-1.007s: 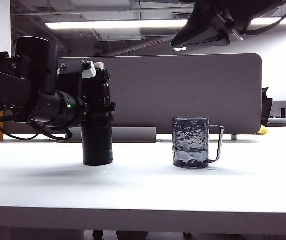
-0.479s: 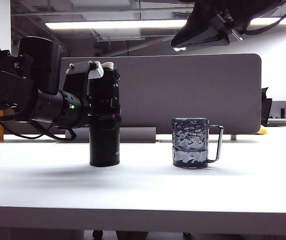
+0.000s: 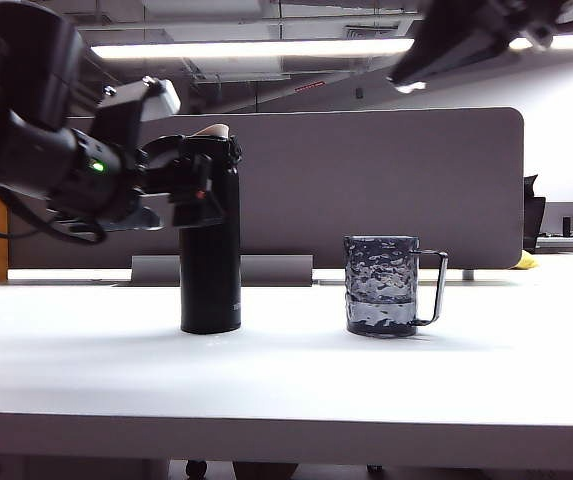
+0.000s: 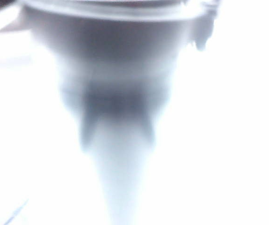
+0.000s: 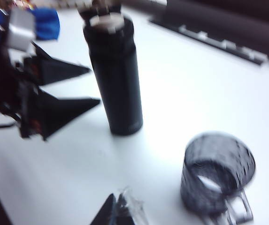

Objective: Pick up the black thermos, pour some water into the cup, then place the black thermos back on the table.

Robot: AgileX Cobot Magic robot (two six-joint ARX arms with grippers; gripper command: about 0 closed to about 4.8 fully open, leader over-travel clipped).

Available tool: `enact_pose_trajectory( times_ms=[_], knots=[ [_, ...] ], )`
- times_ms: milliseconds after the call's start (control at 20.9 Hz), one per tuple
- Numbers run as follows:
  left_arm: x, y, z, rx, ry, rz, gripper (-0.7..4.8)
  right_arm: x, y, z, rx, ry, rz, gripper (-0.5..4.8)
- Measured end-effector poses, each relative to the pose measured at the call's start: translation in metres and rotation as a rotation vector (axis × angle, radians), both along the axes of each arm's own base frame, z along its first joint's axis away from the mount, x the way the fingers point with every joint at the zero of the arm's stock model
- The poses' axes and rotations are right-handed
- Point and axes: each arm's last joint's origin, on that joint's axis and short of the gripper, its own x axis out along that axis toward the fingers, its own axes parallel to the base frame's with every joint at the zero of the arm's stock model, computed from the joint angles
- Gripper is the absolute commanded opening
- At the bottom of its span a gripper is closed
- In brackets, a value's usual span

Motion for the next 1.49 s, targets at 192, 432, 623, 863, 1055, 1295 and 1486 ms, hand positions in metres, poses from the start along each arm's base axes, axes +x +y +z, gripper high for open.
enact_pose_trajectory(
  times_ms=[192,432,623,863,1055,1295,1486],
  knots=[
    [-0.05,0.018,0.036,-0.17,0.119,-0.142,-0.06,-0.053,-0.031,0.005,0.095,-0.07,-0.135,-0.06],
    [-0.092,0.023,0.075,-0.188,0.072,-0.192,-0.06,-0.093,-0.054,-0.004,0.148,-0.122,-0.228,-0.06],
    [-0.127,0.028,0.09,-0.139,0.059,-0.221,-0.06,-0.11,-0.066,-0.017,0.212,-0.135,-0.331,-0.06],
    [-0.158,0.037,0.087,-0.167,0.017,-0.2,-0.06,-0.118,-0.07,-0.049,0.215,-0.123,-0.344,-0.06],
    [-0.172,0.042,0.078,-0.231,0.013,-0.217,-0.06,-0.121,-0.073,-0.069,0.26,-0.142,-0.384,-0.06],
    [-0.18,0.046,0.057,-0.232,0.036,-0.232,-0.06,-0.122,-0.073,-0.093,0.26,-0.144,-0.384,-0.06],
    [-0.181,0.046,0.035,-0.2,0.095,-0.247,-0.06,-0.121,-0.071,-0.112,0.246,-0.104,-0.339,-0.06]
  ],
)
